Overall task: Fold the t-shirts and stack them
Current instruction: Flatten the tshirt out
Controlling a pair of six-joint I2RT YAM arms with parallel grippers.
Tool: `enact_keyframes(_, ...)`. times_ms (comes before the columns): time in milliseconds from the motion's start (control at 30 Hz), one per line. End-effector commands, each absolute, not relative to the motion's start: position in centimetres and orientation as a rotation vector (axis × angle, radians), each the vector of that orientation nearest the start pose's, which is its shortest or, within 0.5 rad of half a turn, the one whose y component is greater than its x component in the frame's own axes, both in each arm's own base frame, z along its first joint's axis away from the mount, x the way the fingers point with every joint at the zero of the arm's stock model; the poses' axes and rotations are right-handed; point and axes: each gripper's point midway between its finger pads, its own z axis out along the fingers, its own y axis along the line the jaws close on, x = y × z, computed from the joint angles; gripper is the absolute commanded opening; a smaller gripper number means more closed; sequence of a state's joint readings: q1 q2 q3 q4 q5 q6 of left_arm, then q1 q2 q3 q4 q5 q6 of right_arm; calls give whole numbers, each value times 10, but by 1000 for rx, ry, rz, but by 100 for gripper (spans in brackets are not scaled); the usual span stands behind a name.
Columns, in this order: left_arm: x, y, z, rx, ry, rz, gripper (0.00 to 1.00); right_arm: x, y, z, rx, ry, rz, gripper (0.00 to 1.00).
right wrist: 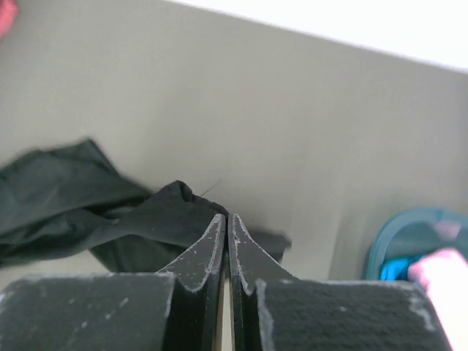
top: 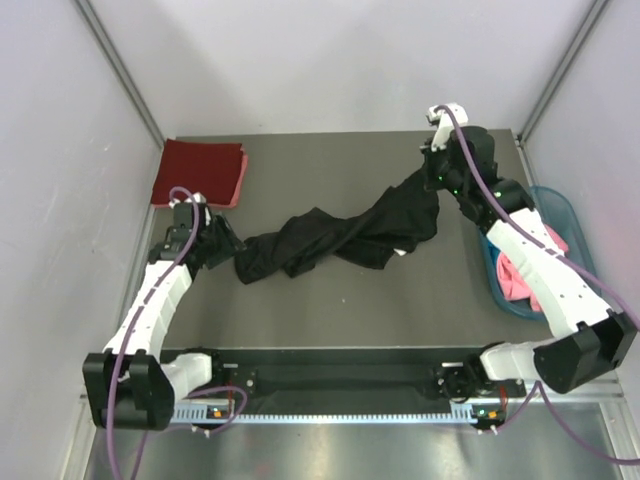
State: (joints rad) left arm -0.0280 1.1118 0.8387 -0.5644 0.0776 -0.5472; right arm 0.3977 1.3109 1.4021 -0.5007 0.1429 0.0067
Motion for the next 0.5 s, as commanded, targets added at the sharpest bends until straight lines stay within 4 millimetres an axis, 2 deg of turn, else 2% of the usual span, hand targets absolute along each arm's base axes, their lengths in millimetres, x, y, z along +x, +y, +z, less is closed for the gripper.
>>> enact_keyframes(0, 275, -59, 116, -595, 2416, -438, 55, 370, 128, 283, -277, 2047, 104, 0)
enact_keyframes(33, 276, -64, 115, -584, 2403, -462, 55, 369, 129, 285, -279, 2040, 112, 0)
enact_keyframes(67, 270, -66, 103, -589, 2421, -469, 54, 367, 128, 283, -282, 2042, 110, 0)
enact_keyframes(133, 269, -73, 96, -600, 2415, -498, 52, 365, 128, 285, -289, 2034, 117, 0)
enact_keyframes(167, 264, -75, 83, -620, 2447, -496, 52, 364, 129, 282, -296, 2037, 117, 0)
enact_keyframes(267, 259, -78, 62, -681, 2488, -498, 53, 363, 132, 280, -311, 2033, 143, 0)
enact_keyframes(333, 261, -79, 57, -694, 2485, -492, 54, 362, 136, 278, -320, 2036, 160, 0)
enact_keyframes(467, 281, -66, 58, -716, 2409, -399, 59, 361, 140, 274, -317, 2028, 191, 0)
